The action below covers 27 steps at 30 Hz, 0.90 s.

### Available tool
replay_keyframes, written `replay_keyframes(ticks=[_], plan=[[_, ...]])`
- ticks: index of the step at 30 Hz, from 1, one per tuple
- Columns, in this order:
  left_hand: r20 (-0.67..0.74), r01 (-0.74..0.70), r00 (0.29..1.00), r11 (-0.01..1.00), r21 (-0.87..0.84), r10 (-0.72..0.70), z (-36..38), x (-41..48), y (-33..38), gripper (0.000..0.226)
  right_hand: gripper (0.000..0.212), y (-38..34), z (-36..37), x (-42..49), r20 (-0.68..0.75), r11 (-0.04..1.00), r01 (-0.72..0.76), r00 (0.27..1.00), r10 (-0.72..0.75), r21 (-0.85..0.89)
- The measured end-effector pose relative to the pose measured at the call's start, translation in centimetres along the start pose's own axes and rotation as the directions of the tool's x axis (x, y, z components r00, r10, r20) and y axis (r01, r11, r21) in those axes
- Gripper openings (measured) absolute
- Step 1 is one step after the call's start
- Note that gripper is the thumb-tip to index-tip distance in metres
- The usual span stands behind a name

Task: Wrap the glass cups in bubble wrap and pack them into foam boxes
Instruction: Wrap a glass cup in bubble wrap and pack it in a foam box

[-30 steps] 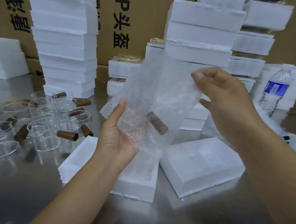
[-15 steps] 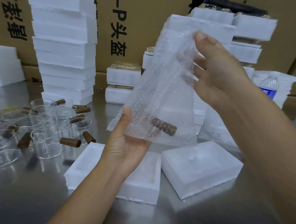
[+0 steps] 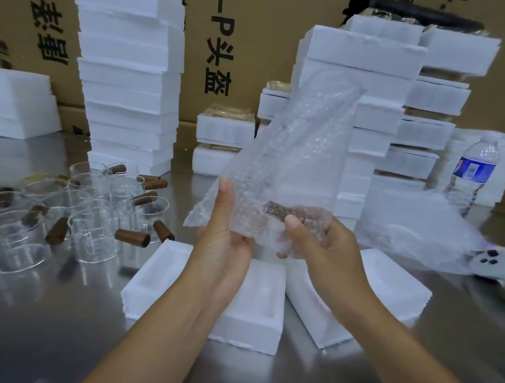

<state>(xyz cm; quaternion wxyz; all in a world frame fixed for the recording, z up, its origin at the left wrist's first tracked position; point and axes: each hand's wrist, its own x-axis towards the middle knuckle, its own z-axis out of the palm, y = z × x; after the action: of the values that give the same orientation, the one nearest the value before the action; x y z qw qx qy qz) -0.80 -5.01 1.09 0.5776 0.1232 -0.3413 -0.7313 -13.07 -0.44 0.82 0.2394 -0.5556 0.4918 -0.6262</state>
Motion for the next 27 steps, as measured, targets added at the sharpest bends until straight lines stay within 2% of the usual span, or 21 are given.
replay_keyframes(ticks=[2,5,8,12,15,19,27], plan=[[-0.031,-0.020,0.999,0.996,0.086,0.023,-0.1,0.1,-0.2,0.079,0.004,0.1,-0.1,0.3,-0.026,0.999,0.023,0.999,-0.022,0.033],[-0.078,-0.087,0.989,0.927,0.366,0.124,-0.4,0.2,-0.7,0.075,0.009,0.3,-0.4,0.6,-0.075,0.998,0.039,0.997,-0.036,0.039],[0.015,-0.188,0.977,0.820,0.540,0.215,-0.4,0.2,-0.8,0.072,0.012,0.8,-0.9,0.5,-0.117,0.996,-0.010,0.993,0.020,0.088],[0.178,-0.261,0.965,0.745,0.614,0.192,-0.4,0.2,-0.4,0.067,0.016,1.2,-1.6,0.0,-0.126,0.992,-0.068,0.989,0.081,0.108],[0.219,-0.235,0.969,0.716,0.658,0.117,-0.7,0.4,-0.1,0.065,0.017,1.1,-2.3,-0.2,-0.156,0.991,-0.082,0.983,0.098,0.106],[0.294,-0.275,0.953,0.607,0.746,0.072,-0.8,0.0,0.1,0.072,0.009,0.8,-2.4,-0.1,-0.247,0.994,-0.043,0.967,0.067,0.104],[0.369,-0.364,0.925,0.490,0.792,0.091,-0.4,-0.8,0.1,0.052,0.031,0.9,-2.8,-0.2,-0.376,0.990,-0.012,0.925,-0.043,-0.142]])
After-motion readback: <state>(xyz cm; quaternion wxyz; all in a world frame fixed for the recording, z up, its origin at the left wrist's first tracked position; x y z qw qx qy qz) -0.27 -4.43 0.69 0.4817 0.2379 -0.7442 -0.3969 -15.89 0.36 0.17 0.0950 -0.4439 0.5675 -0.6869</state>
